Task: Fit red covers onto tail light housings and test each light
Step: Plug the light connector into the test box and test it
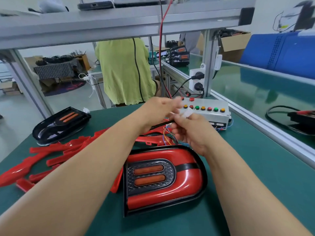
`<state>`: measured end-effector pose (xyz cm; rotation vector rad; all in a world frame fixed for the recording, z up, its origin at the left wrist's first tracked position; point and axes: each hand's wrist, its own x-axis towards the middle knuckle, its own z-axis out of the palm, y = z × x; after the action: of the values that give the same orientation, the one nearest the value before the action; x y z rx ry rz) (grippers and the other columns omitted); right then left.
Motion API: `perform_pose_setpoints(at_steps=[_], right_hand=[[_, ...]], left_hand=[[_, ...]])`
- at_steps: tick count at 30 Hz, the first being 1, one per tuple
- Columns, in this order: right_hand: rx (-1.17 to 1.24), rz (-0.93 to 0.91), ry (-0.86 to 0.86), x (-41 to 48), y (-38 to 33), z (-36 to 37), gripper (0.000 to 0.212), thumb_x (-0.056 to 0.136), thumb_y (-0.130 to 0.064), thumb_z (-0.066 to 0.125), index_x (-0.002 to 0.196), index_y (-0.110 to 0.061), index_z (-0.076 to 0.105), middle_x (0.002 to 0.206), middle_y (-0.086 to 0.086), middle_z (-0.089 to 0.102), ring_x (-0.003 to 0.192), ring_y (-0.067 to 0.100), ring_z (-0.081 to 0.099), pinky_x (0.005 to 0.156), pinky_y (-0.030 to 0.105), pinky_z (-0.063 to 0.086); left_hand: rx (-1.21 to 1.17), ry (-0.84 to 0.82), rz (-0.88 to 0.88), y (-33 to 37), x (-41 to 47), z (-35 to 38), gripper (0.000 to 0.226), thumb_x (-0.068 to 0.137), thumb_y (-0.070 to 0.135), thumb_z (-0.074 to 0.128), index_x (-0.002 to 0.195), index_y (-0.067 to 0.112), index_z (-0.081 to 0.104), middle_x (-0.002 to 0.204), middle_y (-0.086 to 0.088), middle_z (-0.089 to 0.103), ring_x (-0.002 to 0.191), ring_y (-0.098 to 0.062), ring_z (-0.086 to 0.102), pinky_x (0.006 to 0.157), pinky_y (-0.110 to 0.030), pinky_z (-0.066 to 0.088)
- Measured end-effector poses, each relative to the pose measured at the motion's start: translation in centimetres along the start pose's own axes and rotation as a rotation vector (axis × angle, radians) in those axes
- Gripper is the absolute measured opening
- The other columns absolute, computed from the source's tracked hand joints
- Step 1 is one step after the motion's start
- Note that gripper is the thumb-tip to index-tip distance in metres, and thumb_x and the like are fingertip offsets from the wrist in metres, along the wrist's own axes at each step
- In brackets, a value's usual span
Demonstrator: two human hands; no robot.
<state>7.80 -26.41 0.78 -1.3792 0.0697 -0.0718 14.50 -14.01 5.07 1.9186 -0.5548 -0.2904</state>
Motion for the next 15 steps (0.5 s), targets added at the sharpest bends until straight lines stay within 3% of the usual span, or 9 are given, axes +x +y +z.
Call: perform_pose_setpoints(at_steps=[2,3,5,7,9,11,12,15], right_hand=[[-0.005,0.016,0.039,0.2,0.2,0.0,0.019,0.102,-0.018,0.053,0.087,-0.01,0.062,0.056,-0.003,0.062,0.047,0.006,0.055,0.044,0.016,0.046],[-0.024,0.024,0.04,0.3,0.3,0.1,0.02,0.102,-0.019,0.053,0.086,-0.011,0.062,0.055,-0.003,0.061,0.047,0.006,0.055,0.044,0.017,0.046],[-0.084,0.034,0.028,0.2,0.5,0.3,0.021,0.101,-0.019,0.054,0.085,-0.011,0.063,0.055,-0.003,0.061,0.047,0.006,0.054,0.044,0.017,0.046],[-0.161,0.038,0.025,0.1,0.6,0.4,0.018,0.101,-0.018,0.055,0.089,-0.008,0.063,0.055,-0.003,0.061,0.046,0.006,0.054,0.045,0.017,0.046],[-0.26,0.043,0.021,0.1,0.7,0.4,0.017,0.101,-0.019,0.055,0.094,-0.006,0.064,0.06,-0.001,0.061,0.048,0.007,0.054,0.047,0.018,0.045],[-0.322,0.044,0.046,0.2,0.8,0.4,0.021,0.099,-0.021,0.057,0.1,-0.002,0.066,0.069,0.004,0.062,0.057,0.013,0.054,0.053,0.024,0.045],[-0.343,0.037,0.073,0.2,0.7,0.4,0.023,0.098,-0.024,0.06,0.103,-0.004,0.068,0.074,0.006,0.063,0.064,0.015,0.054,0.057,0.028,0.045],[-0.381,-0.016,0.161,0.4,0.6,0.1,0.015,0.093,-0.03,0.067,0.1,-0.018,0.071,0.092,0.004,0.073,0.076,0.013,0.057,0.065,0.029,0.045]], left_hand=[[0.02,0.195,-0.178,-1.1,1.6,0.4,0.032,0.099,0.033,0.054,0.099,0.005,0.069,0.082,-0.007,0.068,0.063,-0.014,0.065,0.057,-0.022,0.048],[0.161,0.21,-0.235,-1.4,2.2,0.5,0.032,0.098,0.028,0.056,0.098,-0.001,0.067,0.079,-0.012,0.068,0.066,-0.021,0.065,0.056,-0.022,0.045],[0.601,0.141,-0.29,-2.1,2.6,1.1,0.032,0.094,0.024,0.056,0.089,-0.007,0.063,0.087,-0.023,0.067,0.079,-0.037,0.062,0.054,-0.028,0.037],[0.813,0.093,-0.288,-2.4,2.6,1.7,0.031,0.093,0.023,0.054,0.072,0.001,0.054,0.098,-0.023,0.067,0.085,-0.035,0.063,0.056,-0.031,0.035],[0.787,0.057,-0.294,-3.1,3.3,2.0,0.025,0.091,0.019,0.055,0.073,0.001,0.059,0.1,-0.022,0.069,0.085,-0.034,0.064,0.059,-0.034,0.044],[0.638,0.058,-0.27,-3.9,3.6,1.9,0.022,0.09,0.015,0.059,0.095,-0.003,0.07,0.101,-0.02,0.071,0.092,-0.034,0.067,0.078,-0.038,0.053],[0.543,0.075,-0.244,-4.0,3.4,1.7,0.021,0.089,0.017,0.064,0.098,0.0,0.073,0.094,-0.014,0.072,0.089,-0.029,0.067,0.08,-0.035,0.053],[0.351,0.105,-0.103,-3.3,2.6,0.9,0.005,0.078,0.022,0.08,0.08,0.018,0.077,0.073,0.005,0.07,0.07,-0.01,0.06,0.072,-0.027,0.048]])
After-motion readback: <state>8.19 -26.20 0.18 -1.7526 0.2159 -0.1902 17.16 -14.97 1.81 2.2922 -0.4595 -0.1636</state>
